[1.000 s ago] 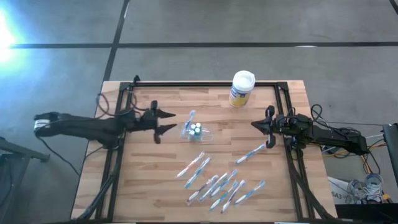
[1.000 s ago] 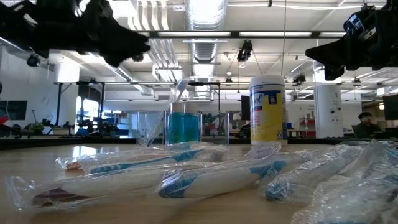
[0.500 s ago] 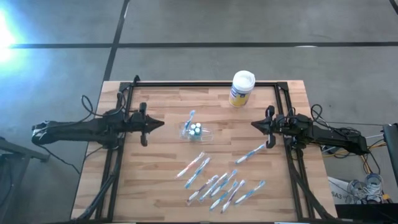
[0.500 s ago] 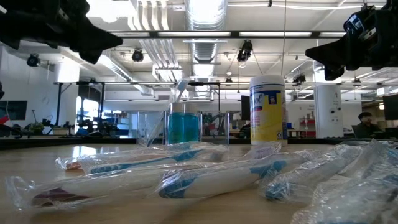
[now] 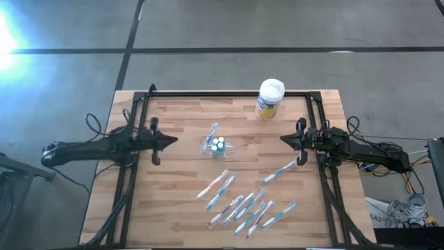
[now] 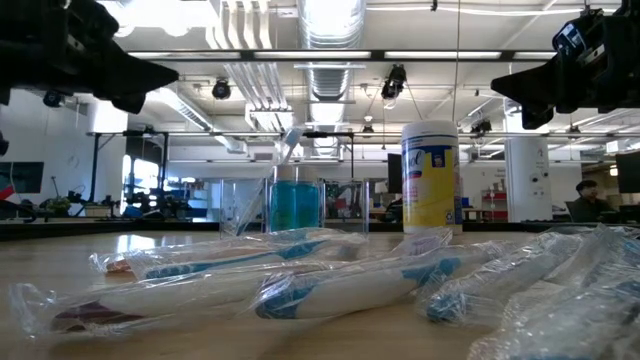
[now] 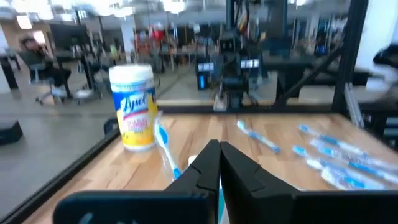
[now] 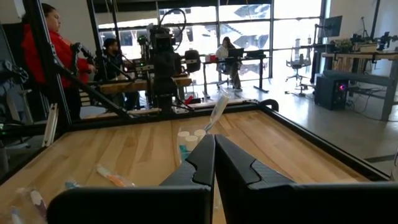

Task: Pick & Place toothbrushing station
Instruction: Put the orange toothbrush into the transparent organizer

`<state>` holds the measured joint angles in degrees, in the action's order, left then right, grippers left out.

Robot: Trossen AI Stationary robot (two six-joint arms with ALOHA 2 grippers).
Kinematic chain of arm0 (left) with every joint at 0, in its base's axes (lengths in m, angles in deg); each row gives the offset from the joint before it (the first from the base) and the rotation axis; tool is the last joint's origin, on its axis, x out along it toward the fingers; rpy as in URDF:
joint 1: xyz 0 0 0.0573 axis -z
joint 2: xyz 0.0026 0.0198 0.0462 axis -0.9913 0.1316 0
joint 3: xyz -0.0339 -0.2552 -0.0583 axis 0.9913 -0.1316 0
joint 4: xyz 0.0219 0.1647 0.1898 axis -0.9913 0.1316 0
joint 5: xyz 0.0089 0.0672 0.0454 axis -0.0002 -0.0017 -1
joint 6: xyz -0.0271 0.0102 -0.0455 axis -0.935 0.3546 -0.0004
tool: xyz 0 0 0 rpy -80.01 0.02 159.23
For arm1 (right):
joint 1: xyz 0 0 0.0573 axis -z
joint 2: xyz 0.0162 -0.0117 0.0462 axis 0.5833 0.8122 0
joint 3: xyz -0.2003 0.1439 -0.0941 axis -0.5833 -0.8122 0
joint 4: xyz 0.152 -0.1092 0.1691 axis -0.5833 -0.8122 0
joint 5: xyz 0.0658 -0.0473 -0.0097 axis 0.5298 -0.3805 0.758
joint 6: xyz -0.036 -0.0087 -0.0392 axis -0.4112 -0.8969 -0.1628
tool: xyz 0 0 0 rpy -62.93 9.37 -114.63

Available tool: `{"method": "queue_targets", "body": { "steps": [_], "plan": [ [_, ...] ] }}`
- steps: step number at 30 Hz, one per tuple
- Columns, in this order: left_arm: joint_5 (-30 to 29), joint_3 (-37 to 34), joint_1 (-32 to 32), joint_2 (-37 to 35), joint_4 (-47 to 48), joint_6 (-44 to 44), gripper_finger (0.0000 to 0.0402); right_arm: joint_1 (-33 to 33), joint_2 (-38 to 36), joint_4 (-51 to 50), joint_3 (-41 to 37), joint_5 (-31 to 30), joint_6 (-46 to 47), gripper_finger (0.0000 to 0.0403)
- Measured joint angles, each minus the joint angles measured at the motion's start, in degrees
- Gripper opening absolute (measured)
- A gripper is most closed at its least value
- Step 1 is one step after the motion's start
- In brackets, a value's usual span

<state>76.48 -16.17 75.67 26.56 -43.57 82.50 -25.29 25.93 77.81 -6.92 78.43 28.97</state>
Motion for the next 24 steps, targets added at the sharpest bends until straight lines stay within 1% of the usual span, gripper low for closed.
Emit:
{"method": "queue_targets", "body": {
  "steps": [4,6,9,16,24],
  "plan": [
    [-0.4,-4.0,0.0,-3.6,-3.5,-0.8,0.0005,0.0,0.0,0.0,0.0,0.0,0.1,0.0008],
    [-0.5,-5.5,0.0,-5.0,-3.1,-0.9,0.0004,0.0,0.0,0.0,0.0,0.0,0.0,0.0008],
    [-0.7,-5.6,0.0,-6.5,-2.0,-0.8,0.0008,0.0,0.0,0.1,0.0,0.0,0.0,0.0008],
    [-1.3,-5.6,0.0,-6.5,0.1,-0.8,0.0003,0.0,0.0,0.1,0.0,0.0,0.2,0.0008],
    [-3.8,-5.6,0.0,-6.5,3.7,-2.3,0.0013,0.0,0.0,0.1,0.0,0.0,1.0,0.0008]
  ]
}}
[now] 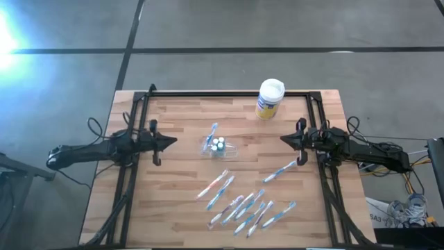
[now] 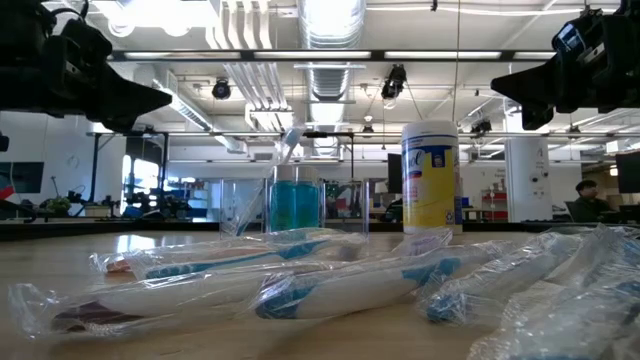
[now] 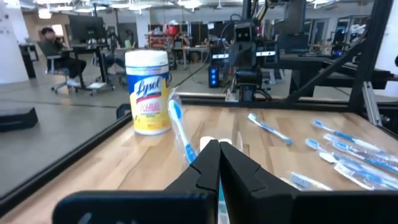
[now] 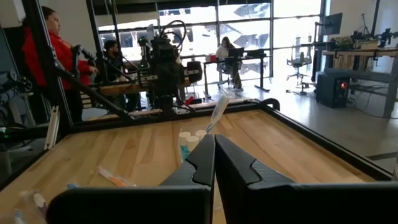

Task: Pick & Place toothbrushing station
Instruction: Put the orange toothbrush into the transparent organizer

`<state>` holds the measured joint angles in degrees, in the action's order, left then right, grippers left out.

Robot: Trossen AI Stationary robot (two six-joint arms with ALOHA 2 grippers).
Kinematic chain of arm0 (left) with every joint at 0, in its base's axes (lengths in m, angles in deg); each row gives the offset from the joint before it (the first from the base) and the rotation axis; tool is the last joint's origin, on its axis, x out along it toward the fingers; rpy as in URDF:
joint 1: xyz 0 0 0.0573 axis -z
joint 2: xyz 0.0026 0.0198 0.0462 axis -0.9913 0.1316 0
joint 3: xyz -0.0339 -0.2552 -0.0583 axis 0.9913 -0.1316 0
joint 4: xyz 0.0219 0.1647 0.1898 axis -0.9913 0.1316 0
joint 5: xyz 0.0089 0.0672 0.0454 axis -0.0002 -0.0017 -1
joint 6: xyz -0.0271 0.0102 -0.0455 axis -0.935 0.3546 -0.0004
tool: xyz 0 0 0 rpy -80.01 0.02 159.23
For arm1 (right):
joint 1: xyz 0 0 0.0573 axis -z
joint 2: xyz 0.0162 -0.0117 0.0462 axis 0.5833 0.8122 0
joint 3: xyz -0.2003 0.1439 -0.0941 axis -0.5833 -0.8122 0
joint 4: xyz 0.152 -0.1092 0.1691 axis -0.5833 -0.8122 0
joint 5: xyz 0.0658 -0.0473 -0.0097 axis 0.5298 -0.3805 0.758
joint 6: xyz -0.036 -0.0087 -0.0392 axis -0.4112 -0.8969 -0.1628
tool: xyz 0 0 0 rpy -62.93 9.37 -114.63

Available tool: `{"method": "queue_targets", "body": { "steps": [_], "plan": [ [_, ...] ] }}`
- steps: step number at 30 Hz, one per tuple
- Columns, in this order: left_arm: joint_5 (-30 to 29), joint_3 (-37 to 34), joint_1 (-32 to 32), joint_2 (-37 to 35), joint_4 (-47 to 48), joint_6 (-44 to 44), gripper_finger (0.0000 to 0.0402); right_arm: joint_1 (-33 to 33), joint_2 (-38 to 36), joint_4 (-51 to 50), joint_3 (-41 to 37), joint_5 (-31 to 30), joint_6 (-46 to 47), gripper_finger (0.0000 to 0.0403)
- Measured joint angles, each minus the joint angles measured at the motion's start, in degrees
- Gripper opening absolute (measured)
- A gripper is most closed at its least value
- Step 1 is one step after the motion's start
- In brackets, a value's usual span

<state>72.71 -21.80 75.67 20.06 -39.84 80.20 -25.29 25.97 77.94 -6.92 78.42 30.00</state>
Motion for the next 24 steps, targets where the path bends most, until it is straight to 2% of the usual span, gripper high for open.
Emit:
{"method": "queue_targets", "body": {
  "steps": [8,14,24],
  "plan": [
    [0.0,0.0,0.0,0.0,2.9,-0.7,0.0010,0.0,0.0,-0.1,0.0,0.0,0.0,0.0008],
    [-0.1,0.0,0.0,0.0,3.1,-6.9,0.0004,0.0,0.0,-0.1,0.0,0.0,0.1,0.0008],
    [3.3,1.0,0.0,0.4,1.8,-6.1,0.0016,0.0,0.0,0.3,0.0,0.0,-0.7,0.0008]
  ]
}}
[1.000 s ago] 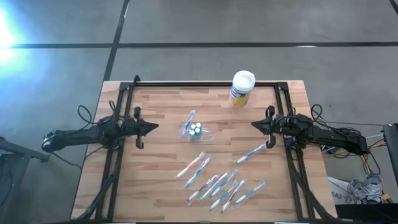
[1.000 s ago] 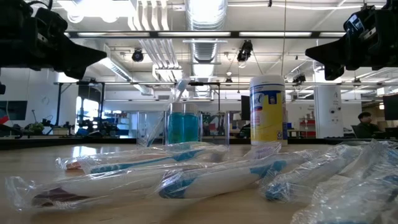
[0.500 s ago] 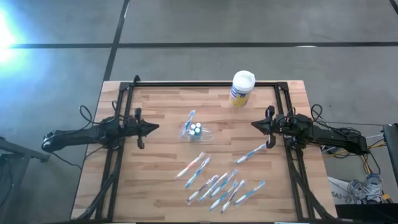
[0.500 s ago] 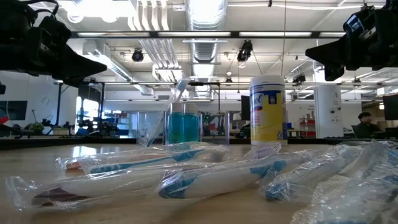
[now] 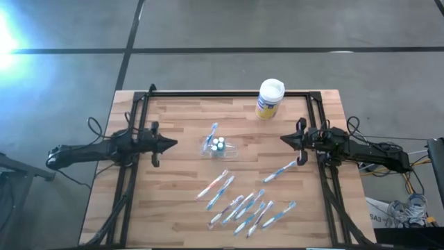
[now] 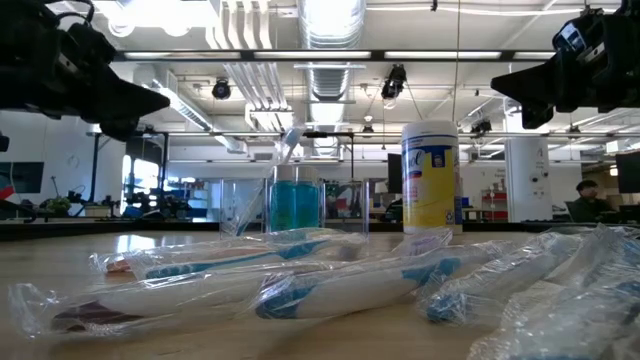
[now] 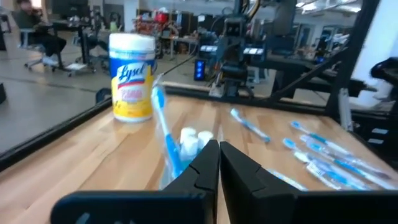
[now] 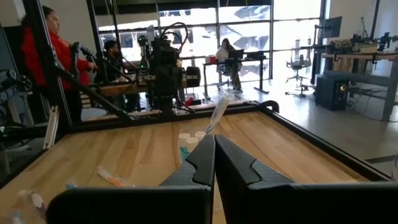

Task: Pick & Place toothbrushing station
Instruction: Put the orange toothbrush into the transparent organizer

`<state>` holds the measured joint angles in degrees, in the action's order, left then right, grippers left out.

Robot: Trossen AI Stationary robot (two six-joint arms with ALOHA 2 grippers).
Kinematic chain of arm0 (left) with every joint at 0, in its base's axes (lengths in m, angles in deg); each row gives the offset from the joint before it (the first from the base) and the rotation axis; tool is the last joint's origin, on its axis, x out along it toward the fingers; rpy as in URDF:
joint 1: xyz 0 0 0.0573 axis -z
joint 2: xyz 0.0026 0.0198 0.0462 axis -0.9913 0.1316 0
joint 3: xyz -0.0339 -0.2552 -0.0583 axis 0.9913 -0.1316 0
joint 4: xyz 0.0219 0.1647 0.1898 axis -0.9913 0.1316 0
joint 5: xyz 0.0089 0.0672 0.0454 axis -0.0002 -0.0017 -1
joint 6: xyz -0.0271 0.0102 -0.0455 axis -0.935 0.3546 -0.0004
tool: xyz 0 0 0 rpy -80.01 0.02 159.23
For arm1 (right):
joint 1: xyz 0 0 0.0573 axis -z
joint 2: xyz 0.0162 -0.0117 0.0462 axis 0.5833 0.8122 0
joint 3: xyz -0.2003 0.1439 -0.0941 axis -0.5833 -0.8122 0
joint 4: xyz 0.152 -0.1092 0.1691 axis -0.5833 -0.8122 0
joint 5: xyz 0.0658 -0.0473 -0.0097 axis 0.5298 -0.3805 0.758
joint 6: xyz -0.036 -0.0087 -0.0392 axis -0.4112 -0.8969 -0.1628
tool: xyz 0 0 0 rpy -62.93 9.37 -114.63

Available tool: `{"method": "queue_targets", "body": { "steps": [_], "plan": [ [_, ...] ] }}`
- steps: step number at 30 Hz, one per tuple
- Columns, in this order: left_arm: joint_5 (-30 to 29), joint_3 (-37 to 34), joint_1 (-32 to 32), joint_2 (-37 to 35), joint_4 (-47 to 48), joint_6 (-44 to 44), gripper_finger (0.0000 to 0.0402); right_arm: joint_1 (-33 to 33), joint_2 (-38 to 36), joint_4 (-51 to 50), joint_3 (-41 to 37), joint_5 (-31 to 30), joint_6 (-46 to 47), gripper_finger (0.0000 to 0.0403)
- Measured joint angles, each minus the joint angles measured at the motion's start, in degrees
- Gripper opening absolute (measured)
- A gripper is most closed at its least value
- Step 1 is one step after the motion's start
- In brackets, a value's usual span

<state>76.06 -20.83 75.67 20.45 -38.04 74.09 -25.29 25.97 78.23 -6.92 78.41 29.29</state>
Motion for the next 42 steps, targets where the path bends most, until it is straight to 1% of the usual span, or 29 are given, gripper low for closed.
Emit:
{"method": "queue_targets", "body": {
  "steps": [3,12,15,18,21,27,30,33,36,38,40,42],
  "plan": [
    [1.1,0.4,0.0,0.4,-1.3,0.4,0.0005,0.0,0.0,0.0,0.0,0.0,-0.3,0.0008],
    [1.5,0.6,0.0,2.2,-4.3,2.1,0.0003,0.0,0.0,0.0,0.0,0.0,-0.2,0.0008],
    [3.3,0.7,0.1,3.5,-8.5,2.5,0.0004,0.0,0.0,0.0,0.0,0.0,-0.3,0.0008],
    [3.7,4.0,0.7,6.8,-10.7,2.0,0.0003,0.0,0.0,0.0,0.0,0.0,-0.3,0.0008],
    [3.7,10.4,2.0,13.7,-11.1,1.9,0.0003,0.0,0.0,0.0,0.0,0.0,-0.3,0.0008],
    [3.7,25.0,5.0,32.8,-10.1,4.5,0.0004,0.0,0.0,0.3,0.0,0.0,-0.3,0.0008],
    [3.7,31.0,5.7,40.5,-7.6,4.1,0.0011,0.0,0.0,0.6,0.0,0.0,-0.3,0.0008],
    [3.6,35.1,6.7,48.2,-3.1,0.1,0.0013,0.0,0.0,0.5,0.0,0.0,-0.2,0.0008],
    [3.7,39.6,9.1,55.1,-0.4,-1.6,0.0007,0.0,0.0,0.5,0.0,0.0,-0.2,0.0008],
    [3.5,41.9,11.3,59.9,3.9,-1.7,0.0004,0.0,0.0,0.2,0.0,0.0,-0.2,0.0008],
    [1.8,44.3,13.8,64.3,7.1,-1.9,0.0004,0.0,0.1,0.0,0.0,0.0,0.0,0.0008],
    [-2.4,47.2,16.1,67.6,10.3,-3.2,0.0012,0.0,0.2,0.0,0.0,0.0,0.7,0.0008]
  ]
}}
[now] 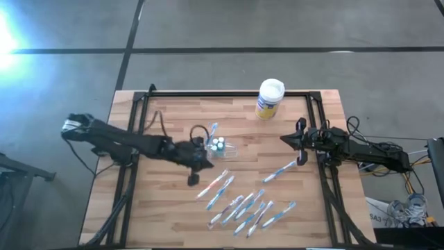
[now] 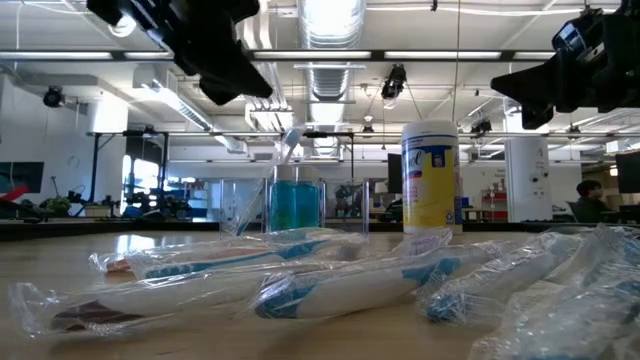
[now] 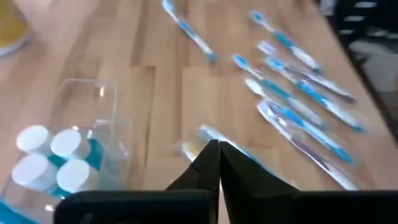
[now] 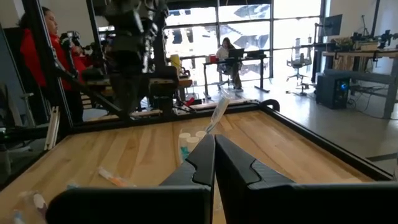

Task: Pick & Place toothbrushing station
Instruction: Put the orange toothbrush into the transparent organizer

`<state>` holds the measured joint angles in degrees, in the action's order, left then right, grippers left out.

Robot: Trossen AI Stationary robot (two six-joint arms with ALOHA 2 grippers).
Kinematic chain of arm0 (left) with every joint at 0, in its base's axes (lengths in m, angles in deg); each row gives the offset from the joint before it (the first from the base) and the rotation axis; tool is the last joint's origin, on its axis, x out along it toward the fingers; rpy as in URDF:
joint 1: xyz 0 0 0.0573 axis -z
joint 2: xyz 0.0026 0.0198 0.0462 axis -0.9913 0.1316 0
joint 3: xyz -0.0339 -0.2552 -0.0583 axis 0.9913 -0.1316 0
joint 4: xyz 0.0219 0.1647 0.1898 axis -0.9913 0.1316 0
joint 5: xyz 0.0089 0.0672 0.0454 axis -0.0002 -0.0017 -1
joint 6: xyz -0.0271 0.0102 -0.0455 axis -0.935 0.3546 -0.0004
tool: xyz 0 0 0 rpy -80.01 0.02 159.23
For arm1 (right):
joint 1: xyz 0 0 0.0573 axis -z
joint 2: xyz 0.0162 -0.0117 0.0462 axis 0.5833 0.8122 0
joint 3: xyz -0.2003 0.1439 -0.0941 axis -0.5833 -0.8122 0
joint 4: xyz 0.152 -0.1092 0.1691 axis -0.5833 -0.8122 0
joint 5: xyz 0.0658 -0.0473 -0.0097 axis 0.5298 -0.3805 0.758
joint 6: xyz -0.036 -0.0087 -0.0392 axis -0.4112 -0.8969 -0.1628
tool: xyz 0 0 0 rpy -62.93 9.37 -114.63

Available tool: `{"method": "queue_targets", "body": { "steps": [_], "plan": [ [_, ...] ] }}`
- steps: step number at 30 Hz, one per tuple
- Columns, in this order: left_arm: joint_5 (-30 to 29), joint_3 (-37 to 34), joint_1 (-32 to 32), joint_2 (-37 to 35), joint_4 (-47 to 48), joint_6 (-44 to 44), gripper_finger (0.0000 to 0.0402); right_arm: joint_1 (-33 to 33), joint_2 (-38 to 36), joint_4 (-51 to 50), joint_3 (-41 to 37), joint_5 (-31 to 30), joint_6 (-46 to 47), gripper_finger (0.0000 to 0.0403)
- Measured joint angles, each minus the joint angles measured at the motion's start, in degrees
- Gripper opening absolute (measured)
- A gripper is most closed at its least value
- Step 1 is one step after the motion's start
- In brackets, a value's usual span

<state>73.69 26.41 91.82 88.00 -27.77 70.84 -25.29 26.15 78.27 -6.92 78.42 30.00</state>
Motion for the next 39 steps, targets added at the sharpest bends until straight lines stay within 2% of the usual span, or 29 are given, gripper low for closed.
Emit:
{"method": "queue_targets", "body": {
  "steps": [3,6,13,18,27,39],
  "plan": [
    [-7.0,5.0,2.7,5.0,8.0,-3.1,0.0035,0.0,0.1,0.0,0.0,0.0,0.5,0.0008],
    [-9.4,9.7,4.2,9.9,16.4,-7.7,0.0069,0.0,0.1,0.0,0.0,0.0,0.6,0.0008],
    [-8.1,17.6,5.6,19.9,26.1,-12.2,0.0159,0.0,0.1,0.1,0.0,0.0,0.4,0.0008],
    [-5.8,21.3,5.5,26.3,28.3,-14.2,0.0202,0.0,0.1,0.4,0.0,0.0,-1.3,0.0008],
    [-5.8,23.3,5.5,32.8,28.9,-15.9,0.0213,0.0,0.1,0.6,0.0,0.0,-1.5,0.0008],
    [-5.6,25.0,5.5,30.4,29.4,-18.9,0.0213,0.0,0.1,0.8,0.0,0.0,-1.5,0.0008]
  ]
}}
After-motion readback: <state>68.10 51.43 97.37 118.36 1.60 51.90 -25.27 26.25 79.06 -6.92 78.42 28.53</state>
